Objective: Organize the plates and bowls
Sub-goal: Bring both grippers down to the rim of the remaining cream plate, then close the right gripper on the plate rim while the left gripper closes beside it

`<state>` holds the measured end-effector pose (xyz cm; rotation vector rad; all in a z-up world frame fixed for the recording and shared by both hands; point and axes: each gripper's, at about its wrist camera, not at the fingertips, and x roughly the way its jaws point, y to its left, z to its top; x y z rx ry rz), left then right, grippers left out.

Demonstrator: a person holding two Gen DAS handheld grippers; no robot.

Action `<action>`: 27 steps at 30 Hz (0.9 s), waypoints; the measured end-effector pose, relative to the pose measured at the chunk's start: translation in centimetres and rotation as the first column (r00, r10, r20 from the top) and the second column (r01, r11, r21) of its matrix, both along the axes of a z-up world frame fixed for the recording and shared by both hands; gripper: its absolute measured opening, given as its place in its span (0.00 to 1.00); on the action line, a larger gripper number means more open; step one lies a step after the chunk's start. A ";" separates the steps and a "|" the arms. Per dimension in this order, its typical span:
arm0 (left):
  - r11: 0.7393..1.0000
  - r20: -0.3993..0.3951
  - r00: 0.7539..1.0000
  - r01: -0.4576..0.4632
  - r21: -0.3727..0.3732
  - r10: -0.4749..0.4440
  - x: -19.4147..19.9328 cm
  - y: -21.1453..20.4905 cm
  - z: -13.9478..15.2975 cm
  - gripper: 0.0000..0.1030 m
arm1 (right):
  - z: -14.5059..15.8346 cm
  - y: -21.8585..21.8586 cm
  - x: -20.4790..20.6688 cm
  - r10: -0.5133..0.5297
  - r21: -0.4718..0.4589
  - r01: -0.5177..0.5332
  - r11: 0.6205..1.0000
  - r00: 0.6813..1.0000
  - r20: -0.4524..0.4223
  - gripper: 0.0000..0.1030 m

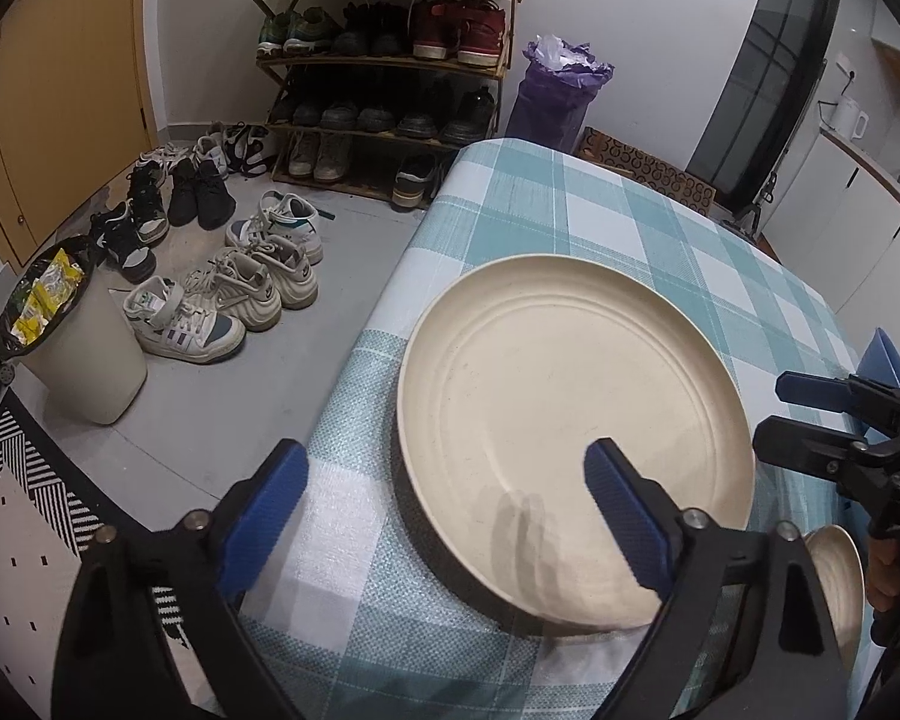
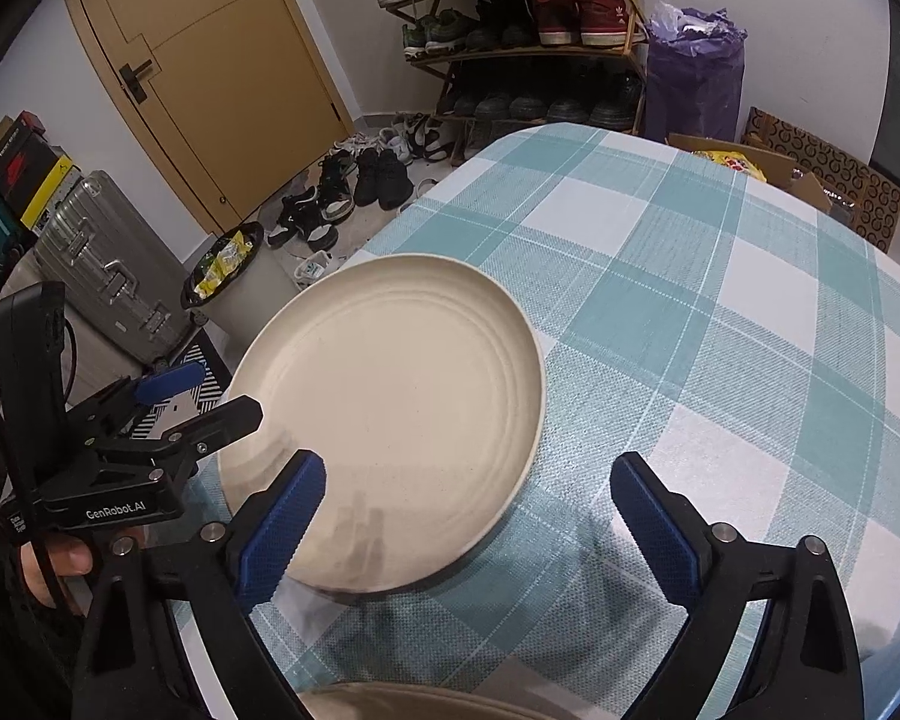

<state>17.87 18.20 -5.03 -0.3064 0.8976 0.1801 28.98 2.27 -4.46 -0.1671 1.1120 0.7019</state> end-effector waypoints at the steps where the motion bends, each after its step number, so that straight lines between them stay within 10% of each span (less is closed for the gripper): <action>1: 1.000 -0.006 1.000 0.001 -0.002 -0.001 0.0 0.0 -0.1 0.82 | -0.2 0.1 0.0 0.002 -0.003 -0.002 1.000 1.000 -0.006 0.90; 27: 0.999 -0.058 0.997 0.047 -0.006 -0.048 0.6 -0.5 -1.8 0.30 | -3.3 1.0 -0.2 -0.016 -0.083 0.012 0.996 0.998 -0.053 0.37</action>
